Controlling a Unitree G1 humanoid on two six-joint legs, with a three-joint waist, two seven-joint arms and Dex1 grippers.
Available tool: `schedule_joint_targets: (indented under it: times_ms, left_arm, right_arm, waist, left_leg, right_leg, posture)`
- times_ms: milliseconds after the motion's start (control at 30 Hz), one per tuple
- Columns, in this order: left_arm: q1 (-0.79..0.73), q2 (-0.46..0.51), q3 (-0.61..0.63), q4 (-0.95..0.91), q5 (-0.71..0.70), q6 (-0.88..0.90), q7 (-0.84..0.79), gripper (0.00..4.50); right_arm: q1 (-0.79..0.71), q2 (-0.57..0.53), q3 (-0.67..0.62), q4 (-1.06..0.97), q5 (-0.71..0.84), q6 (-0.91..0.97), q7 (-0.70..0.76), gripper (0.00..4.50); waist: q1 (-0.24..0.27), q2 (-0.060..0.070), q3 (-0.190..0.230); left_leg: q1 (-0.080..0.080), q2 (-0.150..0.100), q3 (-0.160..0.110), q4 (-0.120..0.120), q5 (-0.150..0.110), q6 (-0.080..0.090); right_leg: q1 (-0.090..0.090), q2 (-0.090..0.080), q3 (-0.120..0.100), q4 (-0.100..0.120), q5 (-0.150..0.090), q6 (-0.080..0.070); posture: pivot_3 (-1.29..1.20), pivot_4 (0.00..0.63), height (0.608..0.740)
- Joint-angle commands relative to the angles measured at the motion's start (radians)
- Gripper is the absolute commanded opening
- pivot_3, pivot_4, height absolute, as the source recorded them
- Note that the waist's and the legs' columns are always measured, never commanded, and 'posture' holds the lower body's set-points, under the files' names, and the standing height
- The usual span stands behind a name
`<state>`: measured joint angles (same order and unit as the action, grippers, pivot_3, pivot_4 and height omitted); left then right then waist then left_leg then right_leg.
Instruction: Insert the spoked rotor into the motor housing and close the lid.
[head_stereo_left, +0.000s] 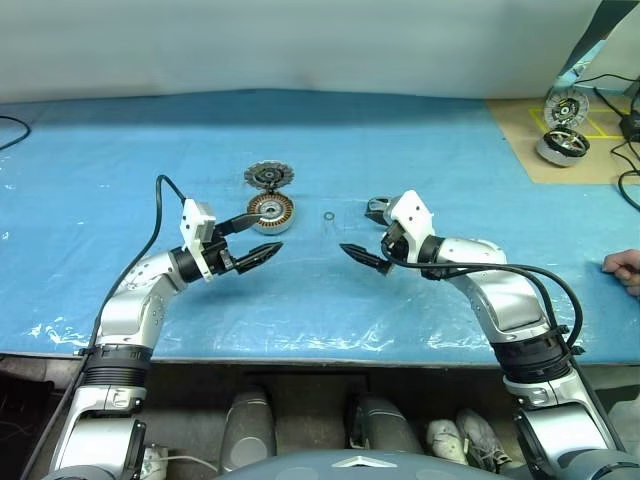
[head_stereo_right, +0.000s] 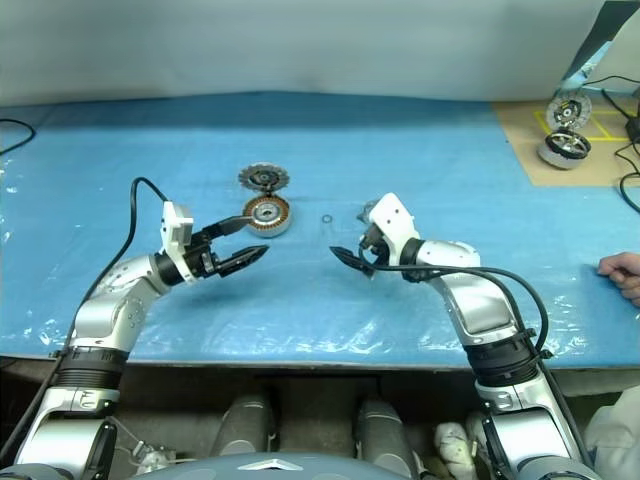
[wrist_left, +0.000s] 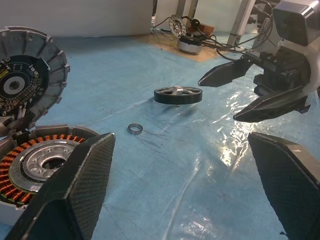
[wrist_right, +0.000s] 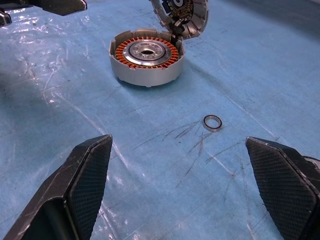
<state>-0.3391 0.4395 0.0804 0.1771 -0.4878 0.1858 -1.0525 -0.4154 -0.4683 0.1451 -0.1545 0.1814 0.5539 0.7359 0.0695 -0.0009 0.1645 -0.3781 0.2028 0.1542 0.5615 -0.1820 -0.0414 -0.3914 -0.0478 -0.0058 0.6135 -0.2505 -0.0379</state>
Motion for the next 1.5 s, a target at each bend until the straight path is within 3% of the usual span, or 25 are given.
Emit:
schedule_joint_targets:
  times_ms: [33,1133,1333,1500]
  left_arm:
    - [-0.017,0.015,0.035,0.015,0.005,-0.039,0.007,4.46]
    - [0.011,0.006,0.074,0.038,0.031,-0.120,0.061,4.46]
    - [0.037,0.015,0.109,0.035,0.027,-0.122,0.090,4.46]
    - [0.096,0.021,0.143,0.018,0.024,-0.128,0.112,4.46]
  right_arm:
    - [-0.022,-0.001,0.008,-0.013,-0.002,-0.021,0.002,4.50]
    - [-0.107,0.029,0.049,0.079,-0.031,-0.058,0.017,4.50]
    - [-0.237,0.087,0.138,0.231,-0.091,-0.158,0.053,4.50]
    - [-0.438,0.213,0.240,0.531,-0.182,-0.330,0.095,4.50]
  waist:
    - [0.000,0.000,0.000]
    - [0.000,0.000,0.000]
    - [-0.007,0.000,0.000]
    - [-0.023,0.000,0.000]
  left_leg:
    - [0.000,0.000,0.000,0.000,0.000,0.000]
    - [0.000,0.001,0.000,0.002,0.000,0.000]
    - [0.000,0.001,0.000,0.003,0.000,0.000]
    - [-0.003,0.002,0.000,0.004,0.000,0.000]
  right_leg:
    - [0.000,0.000,0.000,0.000,0.000,0.000]
    - [-0.001,0.000,-0.001,0.004,0.000,0.000]
    - [-0.002,0.000,-0.001,0.006,0.000,-0.001]
    - [-0.005,0.000,-0.001,0.010,-0.002,-0.003]
  posture:
    - [0.00,0.150,0.740]
    - [0.00,0.150,0.740]
    - [0.00,0.150,0.740]
    - [0.00,0.150,0.740]
